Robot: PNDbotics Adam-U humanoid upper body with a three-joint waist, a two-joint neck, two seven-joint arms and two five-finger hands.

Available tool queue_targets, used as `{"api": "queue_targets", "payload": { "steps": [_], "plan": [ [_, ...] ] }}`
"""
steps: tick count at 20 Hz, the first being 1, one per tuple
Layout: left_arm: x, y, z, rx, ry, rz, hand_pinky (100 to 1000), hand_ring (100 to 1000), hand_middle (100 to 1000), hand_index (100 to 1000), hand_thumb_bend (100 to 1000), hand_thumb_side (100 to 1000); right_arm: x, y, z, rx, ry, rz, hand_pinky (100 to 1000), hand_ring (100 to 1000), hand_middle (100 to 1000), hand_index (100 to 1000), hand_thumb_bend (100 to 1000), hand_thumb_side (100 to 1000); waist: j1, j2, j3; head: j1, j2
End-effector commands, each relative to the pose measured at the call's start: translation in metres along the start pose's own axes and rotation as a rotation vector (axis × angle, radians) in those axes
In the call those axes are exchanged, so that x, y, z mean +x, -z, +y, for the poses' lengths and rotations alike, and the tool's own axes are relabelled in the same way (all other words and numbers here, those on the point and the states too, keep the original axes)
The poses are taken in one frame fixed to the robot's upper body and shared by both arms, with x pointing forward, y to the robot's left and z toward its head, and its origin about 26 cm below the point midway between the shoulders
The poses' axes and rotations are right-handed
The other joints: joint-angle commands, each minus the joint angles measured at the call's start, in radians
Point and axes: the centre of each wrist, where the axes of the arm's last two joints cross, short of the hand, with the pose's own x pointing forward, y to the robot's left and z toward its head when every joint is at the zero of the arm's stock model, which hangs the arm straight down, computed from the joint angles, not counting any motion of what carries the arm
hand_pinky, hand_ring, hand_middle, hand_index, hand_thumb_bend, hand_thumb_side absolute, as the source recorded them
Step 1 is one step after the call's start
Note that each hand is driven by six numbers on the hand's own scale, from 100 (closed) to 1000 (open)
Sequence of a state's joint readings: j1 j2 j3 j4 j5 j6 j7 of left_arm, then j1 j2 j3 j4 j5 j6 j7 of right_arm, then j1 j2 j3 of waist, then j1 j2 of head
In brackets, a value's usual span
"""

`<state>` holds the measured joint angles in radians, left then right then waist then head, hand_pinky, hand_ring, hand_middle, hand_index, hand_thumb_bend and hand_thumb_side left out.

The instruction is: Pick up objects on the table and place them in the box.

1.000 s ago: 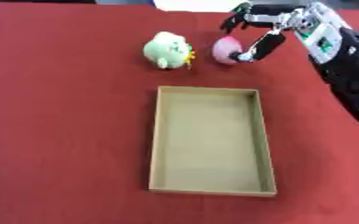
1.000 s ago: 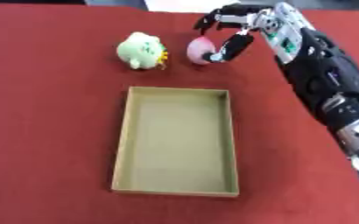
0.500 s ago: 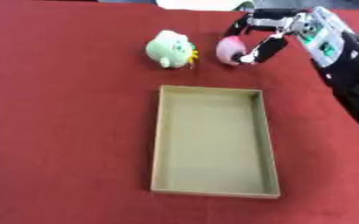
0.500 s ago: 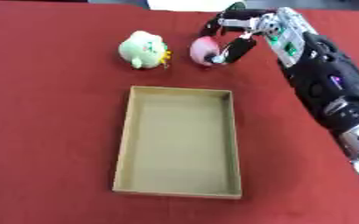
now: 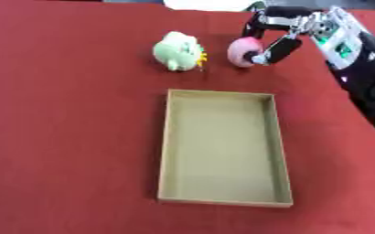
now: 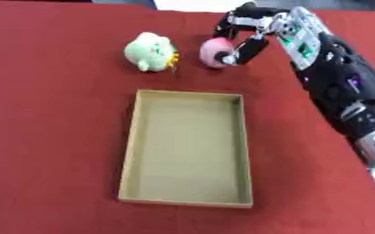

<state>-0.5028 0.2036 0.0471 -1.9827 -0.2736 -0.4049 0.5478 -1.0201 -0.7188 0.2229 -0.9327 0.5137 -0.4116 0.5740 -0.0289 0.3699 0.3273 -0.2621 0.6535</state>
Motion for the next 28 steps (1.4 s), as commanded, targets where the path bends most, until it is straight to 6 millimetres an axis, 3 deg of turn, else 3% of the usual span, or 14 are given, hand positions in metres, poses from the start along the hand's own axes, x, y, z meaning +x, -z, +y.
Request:
{"api": "queue_targets", "payload": {
  "steps": [1,13,22,28],
  "plan": [
    [0.004,0.008,0.0,-0.003,-0.007,-0.033,770,667,604,750,276,513,-0.001,-0.012,-0.018,-0.018,-0.014,-0.003,631,639,459,656,100,100,0.003,-0.028,-0.001,0.001,-0.001],
    [0.004,0.009,0.004,-0.015,0.001,-0.04,768,670,604,752,293,495,0.027,-0.021,-0.045,-0.057,-0.048,-0.079,637,642,451,657,100,100,0.012,-0.056,-0.018,-0.002,0.011],
    [0.003,0.014,0.011,-0.008,0.026,-0.065,766,677,609,755,324,463,0.083,-0.031,-0.068,-0.156,-0.146,-0.148,665,648,451,664,100,100,0.024,-0.079,-0.04,0.001,0.035],
    [0.001,0.027,0.032,-0.004,0.117,-0.126,765,687,616,762,365,418,0.128,-0.035,-0.055,-0.18,-0.271,-0.199,700,664,475,690,100,100,0.033,-0.102,-0.056,0.017,0.052]
  ]
}}
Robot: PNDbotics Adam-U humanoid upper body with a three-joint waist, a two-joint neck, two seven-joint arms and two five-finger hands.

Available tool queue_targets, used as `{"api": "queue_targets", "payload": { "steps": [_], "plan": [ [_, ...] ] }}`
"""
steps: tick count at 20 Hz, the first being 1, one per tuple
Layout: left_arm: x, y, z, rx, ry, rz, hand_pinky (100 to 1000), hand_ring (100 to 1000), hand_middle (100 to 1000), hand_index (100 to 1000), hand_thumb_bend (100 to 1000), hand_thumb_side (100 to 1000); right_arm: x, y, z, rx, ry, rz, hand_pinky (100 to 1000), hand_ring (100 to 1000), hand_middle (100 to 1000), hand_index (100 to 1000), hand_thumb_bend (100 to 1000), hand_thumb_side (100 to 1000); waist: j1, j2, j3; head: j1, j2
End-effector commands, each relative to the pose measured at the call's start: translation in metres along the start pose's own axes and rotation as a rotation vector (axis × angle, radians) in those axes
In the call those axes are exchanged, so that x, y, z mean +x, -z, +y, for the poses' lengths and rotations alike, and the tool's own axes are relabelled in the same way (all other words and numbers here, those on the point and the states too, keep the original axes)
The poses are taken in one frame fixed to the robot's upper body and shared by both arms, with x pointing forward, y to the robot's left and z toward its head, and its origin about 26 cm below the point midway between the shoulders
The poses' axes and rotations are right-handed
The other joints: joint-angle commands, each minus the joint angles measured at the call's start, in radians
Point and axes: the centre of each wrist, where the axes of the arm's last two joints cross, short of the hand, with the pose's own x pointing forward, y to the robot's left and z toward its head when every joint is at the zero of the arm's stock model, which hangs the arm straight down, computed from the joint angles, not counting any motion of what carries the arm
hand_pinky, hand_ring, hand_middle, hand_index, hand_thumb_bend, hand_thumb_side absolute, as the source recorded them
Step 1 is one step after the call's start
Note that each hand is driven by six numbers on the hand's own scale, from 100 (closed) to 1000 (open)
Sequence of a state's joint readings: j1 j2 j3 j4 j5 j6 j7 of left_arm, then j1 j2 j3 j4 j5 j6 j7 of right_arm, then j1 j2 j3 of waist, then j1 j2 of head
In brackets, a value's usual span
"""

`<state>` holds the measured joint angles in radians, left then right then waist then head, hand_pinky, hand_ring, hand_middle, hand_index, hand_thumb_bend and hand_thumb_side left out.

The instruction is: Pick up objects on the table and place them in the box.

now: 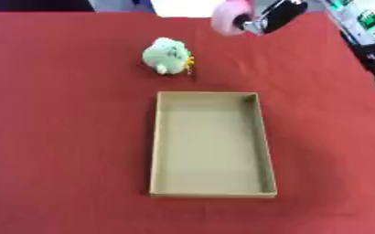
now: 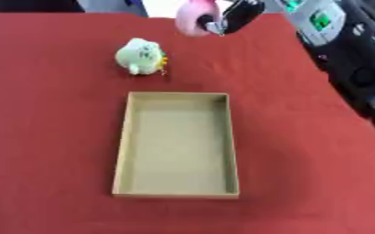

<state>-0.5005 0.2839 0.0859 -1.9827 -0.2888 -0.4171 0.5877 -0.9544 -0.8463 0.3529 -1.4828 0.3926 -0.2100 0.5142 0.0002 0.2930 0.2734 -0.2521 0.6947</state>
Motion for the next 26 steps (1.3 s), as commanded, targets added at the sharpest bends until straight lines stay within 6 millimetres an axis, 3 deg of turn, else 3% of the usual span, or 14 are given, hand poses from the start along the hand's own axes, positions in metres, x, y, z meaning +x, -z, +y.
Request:
{"api": "queue_targets", "payload": {
  "steps": [1,6,12,26],
  "plan": [
    [0.001,0.017,0.016,-0.009,0.06,-0.072,765,688,617,763,372,410,0.028,-0.005,-0.015,-0.042,-0.098,-0.032,701,664,474,690,100,100,0.006,-0.028,-0.004,0.009,0.012],
    [0.0,0.025,0.033,-0.032,0.136,-0.106,764,690,618,765,382,394,0.071,-0.006,-0.016,-0.13,-0.139,-0.078,709,672,479,699,100,100,0.014,-0.041,-0.019,0.03,0.013],
    [-0.002,0.024,0.047,-0.066,0.219,-0.077,766,685,615,762,343,411,0.103,-0.012,-0.006,-0.142,-0.167,-0.153,715,671,480,697,100,100,0.01,-0.048,-0.043,0.064,0.018],
    [-0.002,0.016,0.048,-0.112,0.23,-0.038,767,679,612,760,309,432,0.115,-0.015,0.049,0.04,-0.091,-0.251,692,664,481,687,100,111,0.004,-0.042,-0.049,0.072,0.023]
  ]
}}
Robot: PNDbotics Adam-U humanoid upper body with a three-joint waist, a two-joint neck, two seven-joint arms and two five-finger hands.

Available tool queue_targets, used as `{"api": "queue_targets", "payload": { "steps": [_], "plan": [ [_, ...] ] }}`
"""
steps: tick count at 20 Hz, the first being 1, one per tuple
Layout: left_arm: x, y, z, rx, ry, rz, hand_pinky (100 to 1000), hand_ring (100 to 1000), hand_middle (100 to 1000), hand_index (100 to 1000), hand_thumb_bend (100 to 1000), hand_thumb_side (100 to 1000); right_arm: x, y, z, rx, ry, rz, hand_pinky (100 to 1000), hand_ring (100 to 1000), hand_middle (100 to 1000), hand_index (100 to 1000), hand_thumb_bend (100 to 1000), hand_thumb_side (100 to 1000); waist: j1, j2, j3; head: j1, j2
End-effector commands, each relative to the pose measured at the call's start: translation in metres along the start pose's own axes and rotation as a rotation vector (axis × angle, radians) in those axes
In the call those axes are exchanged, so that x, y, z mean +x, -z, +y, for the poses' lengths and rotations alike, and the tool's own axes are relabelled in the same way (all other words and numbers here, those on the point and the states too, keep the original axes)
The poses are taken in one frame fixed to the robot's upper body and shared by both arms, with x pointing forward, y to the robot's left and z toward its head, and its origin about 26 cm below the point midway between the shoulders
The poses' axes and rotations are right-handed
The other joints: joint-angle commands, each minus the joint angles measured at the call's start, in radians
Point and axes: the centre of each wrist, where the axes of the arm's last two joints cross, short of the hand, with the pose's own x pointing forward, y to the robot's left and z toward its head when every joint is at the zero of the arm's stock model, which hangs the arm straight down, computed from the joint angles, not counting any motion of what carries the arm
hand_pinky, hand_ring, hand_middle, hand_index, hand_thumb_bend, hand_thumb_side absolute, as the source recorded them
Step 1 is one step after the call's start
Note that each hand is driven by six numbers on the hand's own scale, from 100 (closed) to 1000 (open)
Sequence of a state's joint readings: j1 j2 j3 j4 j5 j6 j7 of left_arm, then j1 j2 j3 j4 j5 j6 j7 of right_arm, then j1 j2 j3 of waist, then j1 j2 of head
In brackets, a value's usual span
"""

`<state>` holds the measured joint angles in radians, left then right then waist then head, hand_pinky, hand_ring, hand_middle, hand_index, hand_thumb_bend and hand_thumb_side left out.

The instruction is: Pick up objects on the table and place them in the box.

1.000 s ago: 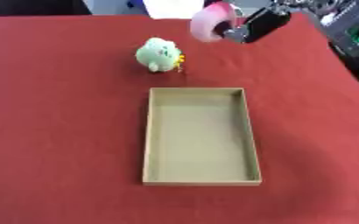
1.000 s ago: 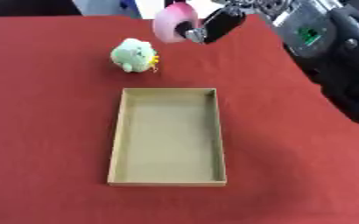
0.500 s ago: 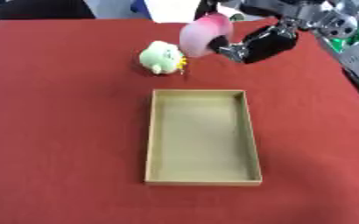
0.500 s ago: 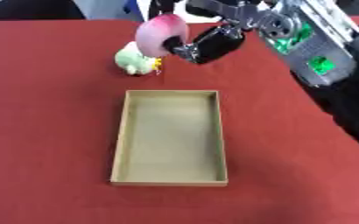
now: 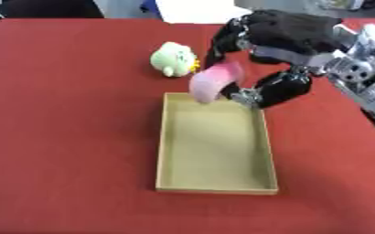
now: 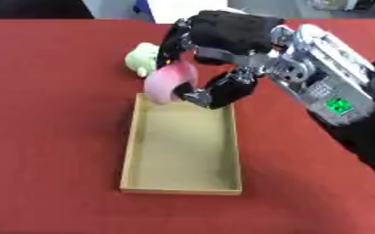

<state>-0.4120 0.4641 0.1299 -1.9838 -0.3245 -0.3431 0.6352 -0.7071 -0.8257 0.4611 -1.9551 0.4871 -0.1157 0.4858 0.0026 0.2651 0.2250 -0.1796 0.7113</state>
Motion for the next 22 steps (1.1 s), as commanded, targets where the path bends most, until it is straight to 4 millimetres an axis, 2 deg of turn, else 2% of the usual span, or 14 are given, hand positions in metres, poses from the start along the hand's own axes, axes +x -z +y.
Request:
{"api": "queue_targets", "payload": {
  "steps": [1,10,16,18,22],
  "plan": [
    [0.004,0.008,0.003,-0.021,0.003,-0.035,767,679,612,760,309,431,0.002,-0.001,0.003,0.026,-0.013,-0.013,689,663,481,686,100,111,0.002,-0.013,0.0,-0.001,0.007],
    [0.005,0.007,-0.002,-0.021,-0.022,-0.02,767,677,611,758,296,441,-0.012,0.004,0.056,0.115,0.025,0.007,693,672,490,689,100,127,0.008,-0.004,0.008,-0.007,0.011],
    [0.006,0.004,-0.004,-0.021,-0.031,-0.008,768,676,610,757,290,446,-0.024,0.005,0.082,0.145,0.014,0.008,733,712,544,730,100,206,0.013,-0.001,0.012,-0.01,0.013],
    [0.006,0.004,-0.004,-0.021,-0.033,-0.007,768,675,610,757,288,446,-0.026,0.005,0.086,0.155,-0.008,0.005,737,722,565,747,170,240,0.014,-0.001,0.013,-0.009,0.015],
    [0.006,0.004,-0.005,-0.023,-0.034,-0.006,768,675,610,757,286,446,-0.03,0.003,0.087,0.148,-0.072,0.019,747,745,607,802,332,247,0.015,0.0,0.012,-0.009,0.016]
  ]
}}
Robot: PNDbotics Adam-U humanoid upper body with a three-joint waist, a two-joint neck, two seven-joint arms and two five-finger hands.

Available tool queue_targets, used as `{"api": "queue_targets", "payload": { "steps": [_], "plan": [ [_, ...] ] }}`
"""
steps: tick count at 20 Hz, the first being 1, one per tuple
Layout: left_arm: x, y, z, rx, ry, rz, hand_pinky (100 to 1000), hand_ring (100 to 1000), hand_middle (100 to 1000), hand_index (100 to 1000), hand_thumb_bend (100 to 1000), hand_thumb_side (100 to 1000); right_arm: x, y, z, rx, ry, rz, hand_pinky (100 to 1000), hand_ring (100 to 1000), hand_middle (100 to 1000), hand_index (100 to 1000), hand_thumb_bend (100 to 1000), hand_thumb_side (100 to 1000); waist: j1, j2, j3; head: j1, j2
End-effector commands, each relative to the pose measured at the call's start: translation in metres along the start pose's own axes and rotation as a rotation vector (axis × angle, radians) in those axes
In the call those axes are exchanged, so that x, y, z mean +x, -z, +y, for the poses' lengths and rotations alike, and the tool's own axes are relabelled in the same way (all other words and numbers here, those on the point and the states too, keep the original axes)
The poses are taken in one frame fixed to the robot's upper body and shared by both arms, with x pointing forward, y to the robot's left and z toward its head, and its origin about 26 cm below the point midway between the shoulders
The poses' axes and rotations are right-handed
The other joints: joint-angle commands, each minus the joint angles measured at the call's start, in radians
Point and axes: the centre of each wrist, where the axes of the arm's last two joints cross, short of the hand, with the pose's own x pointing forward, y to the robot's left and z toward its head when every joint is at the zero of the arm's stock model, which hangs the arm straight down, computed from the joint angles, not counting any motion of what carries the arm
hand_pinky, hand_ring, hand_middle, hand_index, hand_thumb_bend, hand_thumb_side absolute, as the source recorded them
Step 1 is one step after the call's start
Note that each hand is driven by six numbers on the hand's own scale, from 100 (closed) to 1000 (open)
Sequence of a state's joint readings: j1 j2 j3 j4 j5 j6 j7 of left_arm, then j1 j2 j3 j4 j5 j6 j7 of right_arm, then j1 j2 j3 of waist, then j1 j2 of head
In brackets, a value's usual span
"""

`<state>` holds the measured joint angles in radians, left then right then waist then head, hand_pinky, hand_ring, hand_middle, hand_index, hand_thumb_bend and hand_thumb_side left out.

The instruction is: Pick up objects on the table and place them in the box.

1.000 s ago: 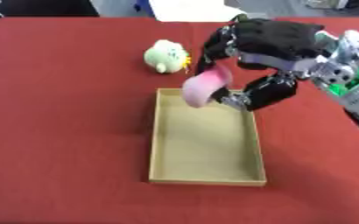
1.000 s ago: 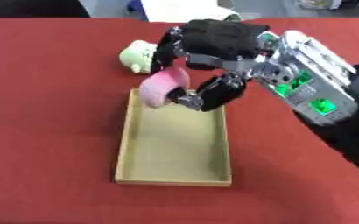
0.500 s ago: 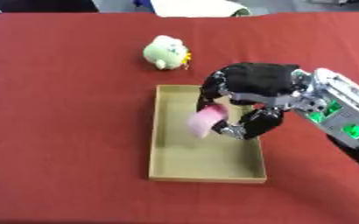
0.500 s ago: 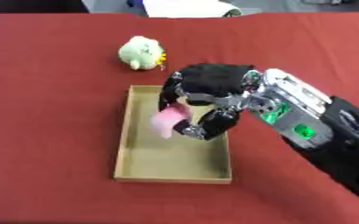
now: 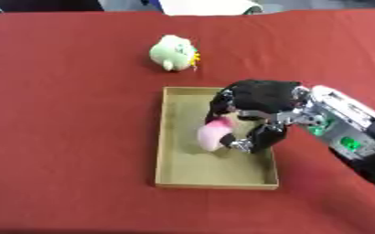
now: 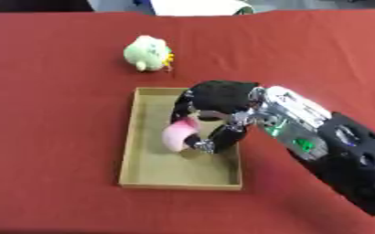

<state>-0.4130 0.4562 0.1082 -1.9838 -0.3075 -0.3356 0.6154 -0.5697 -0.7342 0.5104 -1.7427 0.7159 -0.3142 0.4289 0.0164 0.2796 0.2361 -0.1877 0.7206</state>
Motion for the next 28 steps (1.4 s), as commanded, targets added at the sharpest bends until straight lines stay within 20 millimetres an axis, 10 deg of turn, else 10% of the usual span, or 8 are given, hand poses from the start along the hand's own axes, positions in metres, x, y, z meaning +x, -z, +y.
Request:
{"api": "queue_targets", "payload": {
  "steps": [1,20,21,22,23,28],
  "plan": [
    [0.004,0.007,0.001,0.0,-0.006,-0.029,768,675,610,757,286,446,-0.005,-0.006,-0.007,-0.022,-0.069,0.023,754,759,634,833,370,255,0.002,-0.015,0.0,0.0,0.006],
    [0.006,0.012,-0.001,-0.021,-0.016,-0.043,770,678,612,758,286,442,0.013,-0.052,-0.08,-0.29,-0.209,0.093,794,800,713,910,422,407,0.002,-0.025,-0.019,0.017,-0.015],
    [0.006,0.013,-0.002,-0.027,-0.017,-0.046,771,678,613,759,282,442,0.011,-0.056,-0.083,-0.324,-0.205,0.11,790,798,701,904,398,438,0.002,-0.025,-0.022,0.02,-0.017],
    [0.007,0.015,-0.002,-0.038,-0.015,-0.051,771,680,610,761,281,440,0.008,-0.062,-0.085,-0.368,-0.197,0.132,779,792,692,904,100,521,0.003,-0.024,-0.025,0.025,-0.02],
    [0.007,0.017,-0.002,-0.053,-0.009,-0.059,771,681,615,761,276,439,0.005,-0.068,-0.086,-0.417,-0.184,0.158,770,787,674,902,345,471,0.004,-0.023,-0.029,0.032,-0.022],
    [0.01,0.029,-0.002,-0.137,0.032,-0.089,773,690,617,764,259,439,-0.012,-0.102,-0.084,-0.661,-0.134,0.287,747,783,645,855,275,562,0.011,-0.011,-0.053,0.067,-0.048]
  ]
}}
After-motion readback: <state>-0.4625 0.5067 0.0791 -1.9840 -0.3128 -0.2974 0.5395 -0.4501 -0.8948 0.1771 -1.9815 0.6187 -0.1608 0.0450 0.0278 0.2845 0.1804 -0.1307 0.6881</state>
